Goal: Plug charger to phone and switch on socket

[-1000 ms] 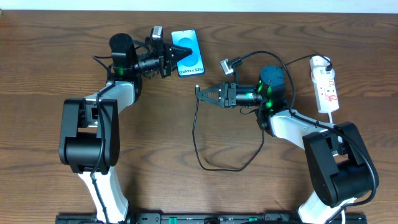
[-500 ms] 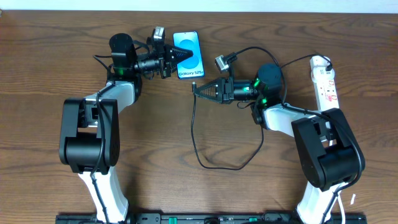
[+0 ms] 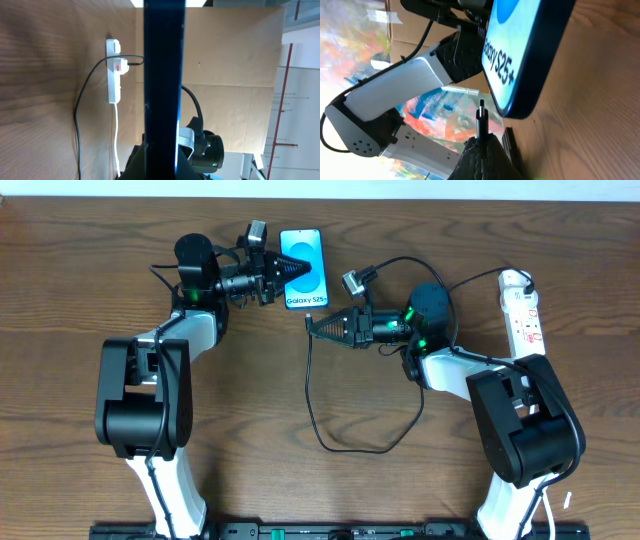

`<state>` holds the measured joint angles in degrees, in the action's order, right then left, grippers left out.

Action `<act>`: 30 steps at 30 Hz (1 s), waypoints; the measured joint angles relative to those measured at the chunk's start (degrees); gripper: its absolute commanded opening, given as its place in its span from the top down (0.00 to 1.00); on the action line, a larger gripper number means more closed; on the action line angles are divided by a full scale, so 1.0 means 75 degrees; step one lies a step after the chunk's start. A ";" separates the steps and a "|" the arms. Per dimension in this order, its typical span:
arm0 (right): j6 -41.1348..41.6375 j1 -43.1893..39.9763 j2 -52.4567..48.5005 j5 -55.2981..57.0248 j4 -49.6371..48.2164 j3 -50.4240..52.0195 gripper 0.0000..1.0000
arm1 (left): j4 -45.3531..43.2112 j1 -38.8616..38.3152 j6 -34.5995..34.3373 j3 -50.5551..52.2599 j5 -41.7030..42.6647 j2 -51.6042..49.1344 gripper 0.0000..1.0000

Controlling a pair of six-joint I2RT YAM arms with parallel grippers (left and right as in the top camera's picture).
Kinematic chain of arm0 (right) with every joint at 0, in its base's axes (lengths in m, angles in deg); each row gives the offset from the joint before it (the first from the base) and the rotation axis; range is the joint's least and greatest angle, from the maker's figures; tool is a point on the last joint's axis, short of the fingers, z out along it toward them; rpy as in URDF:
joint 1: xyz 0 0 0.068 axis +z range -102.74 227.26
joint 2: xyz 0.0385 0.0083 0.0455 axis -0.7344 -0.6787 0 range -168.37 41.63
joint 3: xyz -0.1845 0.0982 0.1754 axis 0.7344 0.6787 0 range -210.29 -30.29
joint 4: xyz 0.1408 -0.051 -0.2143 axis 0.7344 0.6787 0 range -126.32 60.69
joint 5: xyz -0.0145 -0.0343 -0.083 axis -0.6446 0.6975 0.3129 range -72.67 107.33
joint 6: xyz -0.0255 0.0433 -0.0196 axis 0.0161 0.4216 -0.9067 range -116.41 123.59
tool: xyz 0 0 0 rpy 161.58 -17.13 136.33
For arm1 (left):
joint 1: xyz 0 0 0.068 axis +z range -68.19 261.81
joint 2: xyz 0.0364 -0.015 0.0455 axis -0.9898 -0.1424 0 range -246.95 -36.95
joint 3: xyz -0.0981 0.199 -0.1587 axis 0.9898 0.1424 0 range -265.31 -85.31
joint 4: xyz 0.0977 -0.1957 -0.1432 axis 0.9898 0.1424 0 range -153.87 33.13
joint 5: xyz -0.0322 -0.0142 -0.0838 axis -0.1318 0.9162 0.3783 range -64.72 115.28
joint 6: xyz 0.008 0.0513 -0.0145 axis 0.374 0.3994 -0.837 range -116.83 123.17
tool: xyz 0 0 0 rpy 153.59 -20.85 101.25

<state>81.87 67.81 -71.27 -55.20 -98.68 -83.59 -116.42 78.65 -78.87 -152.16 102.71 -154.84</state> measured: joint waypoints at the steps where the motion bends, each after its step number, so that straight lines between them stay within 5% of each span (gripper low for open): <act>1: 0.0000 0.0000 0.0000 0.0032 -0.0006 0.0000 0.99 | 0.0003 0.0000 0.0000 0.0000 0.0012 0.0000 0.93; 30: -0.0090 0.0000 -0.0023 0.0391 0.0230 0.0000 0.99 | 0.0000 0.0000 0.0175 0.0000 0.0035 0.0000 0.93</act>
<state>81.19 67.81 -71.45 -52.27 -96.96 -83.59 -116.42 78.65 -77.56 -152.16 102.97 -154.84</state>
